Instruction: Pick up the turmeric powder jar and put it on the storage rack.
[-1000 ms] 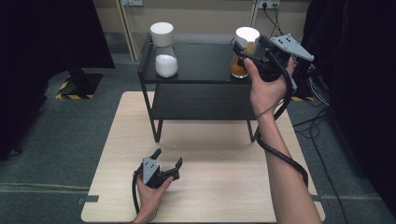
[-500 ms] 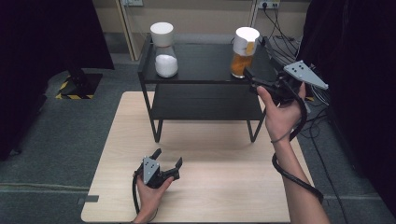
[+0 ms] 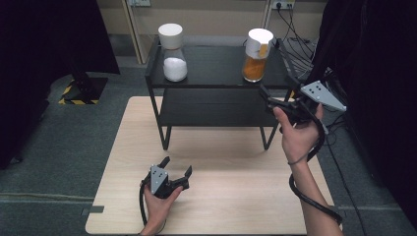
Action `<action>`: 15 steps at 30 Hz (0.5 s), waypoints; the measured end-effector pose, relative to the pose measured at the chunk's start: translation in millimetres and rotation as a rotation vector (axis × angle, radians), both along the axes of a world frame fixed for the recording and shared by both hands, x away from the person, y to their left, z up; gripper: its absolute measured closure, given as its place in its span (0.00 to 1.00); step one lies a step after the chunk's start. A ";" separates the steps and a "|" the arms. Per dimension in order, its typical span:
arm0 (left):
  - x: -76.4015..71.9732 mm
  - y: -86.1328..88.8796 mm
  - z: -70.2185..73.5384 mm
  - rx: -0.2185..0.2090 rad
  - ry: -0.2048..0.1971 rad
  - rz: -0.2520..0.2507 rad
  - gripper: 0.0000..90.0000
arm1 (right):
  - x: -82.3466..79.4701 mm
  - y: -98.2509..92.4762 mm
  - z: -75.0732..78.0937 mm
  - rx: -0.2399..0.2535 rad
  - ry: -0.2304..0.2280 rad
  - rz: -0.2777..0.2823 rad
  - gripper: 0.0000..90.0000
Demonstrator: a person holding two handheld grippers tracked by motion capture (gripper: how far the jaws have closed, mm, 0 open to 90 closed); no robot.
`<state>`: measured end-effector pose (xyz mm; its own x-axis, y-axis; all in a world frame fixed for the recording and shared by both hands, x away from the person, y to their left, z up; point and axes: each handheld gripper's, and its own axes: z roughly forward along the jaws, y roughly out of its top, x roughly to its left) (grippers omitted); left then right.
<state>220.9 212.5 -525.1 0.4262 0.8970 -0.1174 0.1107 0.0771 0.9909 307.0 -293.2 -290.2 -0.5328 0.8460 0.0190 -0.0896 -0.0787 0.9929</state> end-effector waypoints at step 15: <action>-0.1 -0.1 0.0 0.000 0.000 0.001 0.07 | -11.6 -10.7 -15.5 0.007 -0.009 -0.001 0.04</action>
